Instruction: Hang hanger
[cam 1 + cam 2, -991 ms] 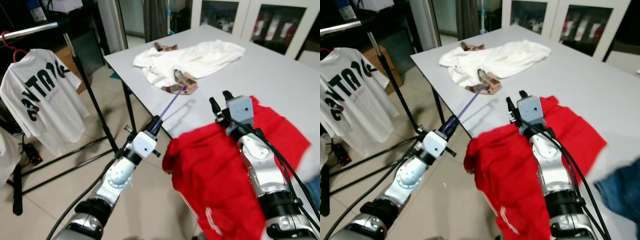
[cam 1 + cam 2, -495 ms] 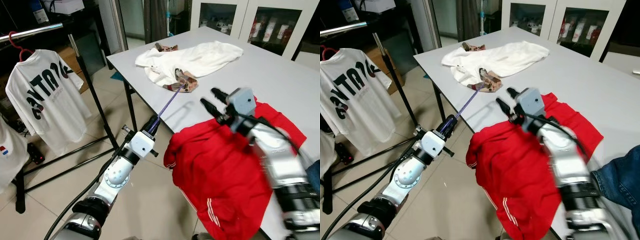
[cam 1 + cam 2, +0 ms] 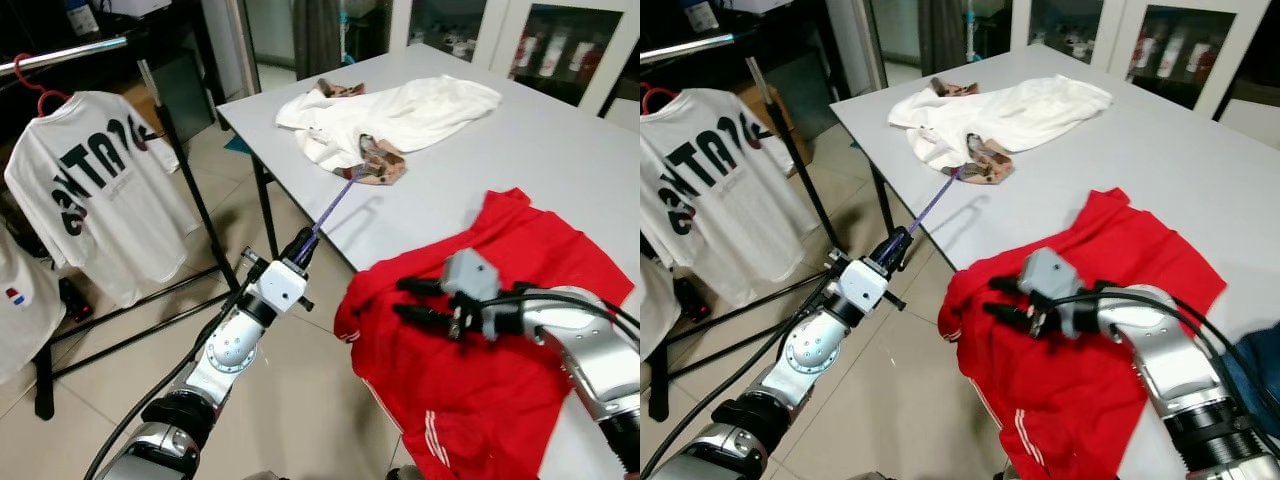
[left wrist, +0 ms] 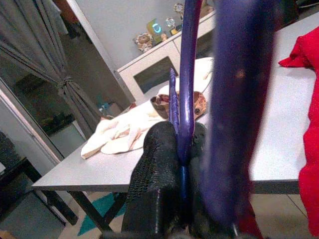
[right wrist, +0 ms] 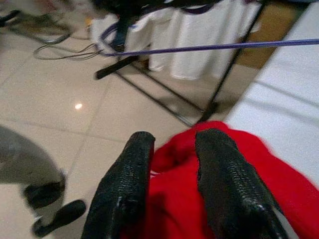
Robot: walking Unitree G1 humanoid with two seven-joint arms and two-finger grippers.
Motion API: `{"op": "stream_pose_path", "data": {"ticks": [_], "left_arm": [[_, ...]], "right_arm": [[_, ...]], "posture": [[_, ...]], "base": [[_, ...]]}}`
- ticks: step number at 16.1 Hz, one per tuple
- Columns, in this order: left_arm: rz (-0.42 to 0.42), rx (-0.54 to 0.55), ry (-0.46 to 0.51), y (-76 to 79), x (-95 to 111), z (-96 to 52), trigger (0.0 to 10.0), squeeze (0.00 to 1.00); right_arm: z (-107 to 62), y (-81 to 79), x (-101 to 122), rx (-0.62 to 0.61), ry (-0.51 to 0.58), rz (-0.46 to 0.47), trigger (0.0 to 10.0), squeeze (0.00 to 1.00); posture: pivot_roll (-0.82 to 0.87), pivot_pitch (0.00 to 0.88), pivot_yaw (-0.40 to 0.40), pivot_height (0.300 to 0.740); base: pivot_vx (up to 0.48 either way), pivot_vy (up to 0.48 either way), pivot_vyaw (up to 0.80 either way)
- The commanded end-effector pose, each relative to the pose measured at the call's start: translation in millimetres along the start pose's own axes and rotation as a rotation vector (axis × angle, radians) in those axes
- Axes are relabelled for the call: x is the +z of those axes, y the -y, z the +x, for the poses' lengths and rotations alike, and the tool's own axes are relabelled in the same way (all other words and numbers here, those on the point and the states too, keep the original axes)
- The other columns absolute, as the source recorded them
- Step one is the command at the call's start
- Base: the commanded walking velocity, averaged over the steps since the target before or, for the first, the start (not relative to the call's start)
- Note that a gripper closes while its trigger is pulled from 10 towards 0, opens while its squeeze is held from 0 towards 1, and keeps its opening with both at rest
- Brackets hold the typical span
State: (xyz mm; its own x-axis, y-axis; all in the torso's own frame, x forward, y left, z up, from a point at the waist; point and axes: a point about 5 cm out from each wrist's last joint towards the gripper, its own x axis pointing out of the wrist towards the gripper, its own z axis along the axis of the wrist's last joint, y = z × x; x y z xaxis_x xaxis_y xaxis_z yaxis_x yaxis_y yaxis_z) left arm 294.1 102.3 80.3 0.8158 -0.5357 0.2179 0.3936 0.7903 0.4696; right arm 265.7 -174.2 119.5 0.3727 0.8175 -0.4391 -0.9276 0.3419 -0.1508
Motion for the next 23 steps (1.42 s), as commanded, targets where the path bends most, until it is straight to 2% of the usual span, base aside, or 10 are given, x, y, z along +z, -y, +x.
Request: {"op": "stream_pose_path", "data": {"ticks": [1, 2, 3, 4, 5, 8, 15, 17, 21, 23], "left_arm": [[0.008, -0.045, 0.034, 1.1, 5.6, 2.4, 10.0, 0.00], [0.023, -0.080, 0.047, 3.1, 7.3, 1.8, 10.0, 0.00], [0.090, -0.154, 0.074, 4.5, 10.4, -0.8, 10.0, 0.00], [0.117, -0.181, 0.084, 4.2, 11.4, -2.0, 10.0, 0.00], [0.147, -0.203, 0.095, 0.9, 12.9, -3.2, 10.0, 0.00], [0.180, -0.202, 0.113, -10.2, 17.8, -0.8, 10.0, 0.00], [0.243, -0.221, 0.160, -17.0, 29.2, 5.6, 10.0, 0.00], [0.250, -0.191, 0.168, -27.3, 33.0, 9.3, 10.0, 0.00], [0.240, -0.172, 0.166, -27.3, 33.9, 8.6, 10.0, 0.00], [0.224, -0.179, 0.168, -20.0, 34.4, 7.9, 10.0, 0.00]], "right_arm": [[6.9, -8.3, 0.5, 0.055, -0.023, -0.004, 4.9, 0.00], [8.6, -9.9, -0.4, 0.064, -0.037, -0.005, 4.9, 0.00], [12.4, -3.0, -3.8, 0.011, -0.080, -0.005, 6.4, 0.00], [13.6, 1.2, -5.7, -0.018, -0.104, -0.008, 8.9, 0.00], [13.5, 8.2, -10.8, -0.057, -0.166, -0.024, 10.0, 0.00], [13.8, 25.6, -22.7, -0.166, -0.311, -0.069, 10.0, 0.00], [9.3, 66.1, -27.8, -0.446, -0.429, -0.067, 10.0, 0.00], [-0.3, 78.4, -33.0, -0.543, -0.480, -0.081, 10.0, 0.00], [-14.9, 93.0, -40.7, -0.655, -0.549, -0.110, 10.0, 0.00], [-35.1, 111.4, -37.1, -0.844, -0.573, -0.143, 10.0, 0.00]], "posture": [[-0.12, 0.000, 0.087, 0.736], [-0.12, 0.000, 0.086, 0.736], [-0.11, 0.000, 0.086, 0.736], [-0.11, 0.000, 0.086, 0.736], [-0.11, 0.000, 0.086, 0.736], [-0.10, 0.000, 0.083, 0.736], [-0.09, 0.000, 0.083, 0.736], [-0.08, 0.000, 0.081, 0.736], [-0.09, 0.000, 0.081, 0.736], [-0.09, 0.000, 0.080, 0.736]], "base": [[0.000, 0.000, 0.00], [0.000, 0.000, 0.00], [0.000, 0.000, 0.00], [0.000, 0.000, 0.00], [0.000, 0.000, 0.00], [0.000, 0.000, 0.00], [0.000, 0.000, 0.00], [0.000, 0.000, 0.00], [0.000, 0.000, 0.00], [0.000, 0.000, 0.00]]}}
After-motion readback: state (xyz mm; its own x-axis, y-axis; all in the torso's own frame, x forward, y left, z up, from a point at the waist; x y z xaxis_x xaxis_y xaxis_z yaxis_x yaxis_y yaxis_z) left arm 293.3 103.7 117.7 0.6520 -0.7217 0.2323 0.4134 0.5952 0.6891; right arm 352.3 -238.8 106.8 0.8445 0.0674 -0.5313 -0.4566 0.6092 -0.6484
